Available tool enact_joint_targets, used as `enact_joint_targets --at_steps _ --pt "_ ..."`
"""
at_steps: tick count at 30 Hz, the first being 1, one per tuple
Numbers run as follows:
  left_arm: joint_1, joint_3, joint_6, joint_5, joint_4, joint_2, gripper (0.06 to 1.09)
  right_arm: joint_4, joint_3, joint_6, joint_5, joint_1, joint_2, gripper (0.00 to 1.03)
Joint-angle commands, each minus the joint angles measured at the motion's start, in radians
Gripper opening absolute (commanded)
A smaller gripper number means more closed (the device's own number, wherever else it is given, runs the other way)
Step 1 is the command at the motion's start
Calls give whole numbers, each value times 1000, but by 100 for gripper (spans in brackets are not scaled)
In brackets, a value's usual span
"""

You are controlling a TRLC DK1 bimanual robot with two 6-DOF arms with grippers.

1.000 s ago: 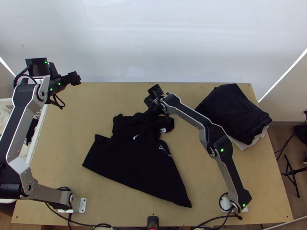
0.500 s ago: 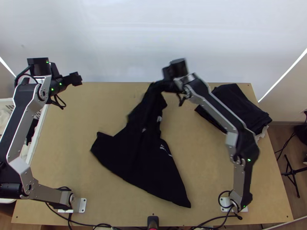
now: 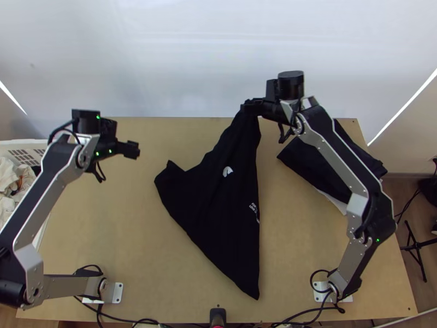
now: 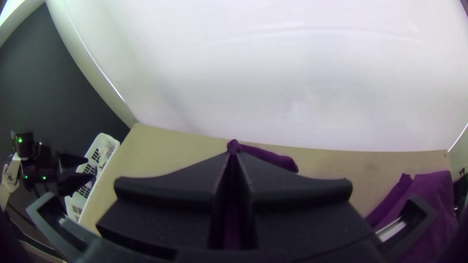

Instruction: Fold the t-shirt

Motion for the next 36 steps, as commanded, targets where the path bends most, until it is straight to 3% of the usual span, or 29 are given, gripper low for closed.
enact_joint_targets --at_steps 1,7,10,14,18,27,28,30,31,35,36 --pt "-48 -116 160 10 94 -39 104 1 -20 8 26 -11 -36 3" --pt "-87 -225 303 82 163 -52 104 9 -13 20 42 1 -36 3" --pt "-96 -283 397 203 123 -57 104 9 -17 20 53 9 -36 3" --pt "-122 -357 461 260 83 -68 104 7 -25 28 65 13 -40 3" --pt "-142 -392 479 275 63 -31 103 7 -34 34 72 13 -53 3" --pt "-145 -401 437 282 229 98 103 1 -51 34 90 12 -89 3" --pt "-145 -400 430 292 246 110 100 1 -54 35 93 13 -94 3" --pt "-145 -401 418 308 282 130 76 1 -62 35 98 12 -103 3" --pt "-147 -400 404 312 309 139 72 1 -65 40 98 12 -108 3" --pt "-147 -371 375 311 313 193 71 1 -71 51 104 12 -119 3" --pt "-145 -363 374 312 309 207 66 0 -71 54 104 12 -122 3"
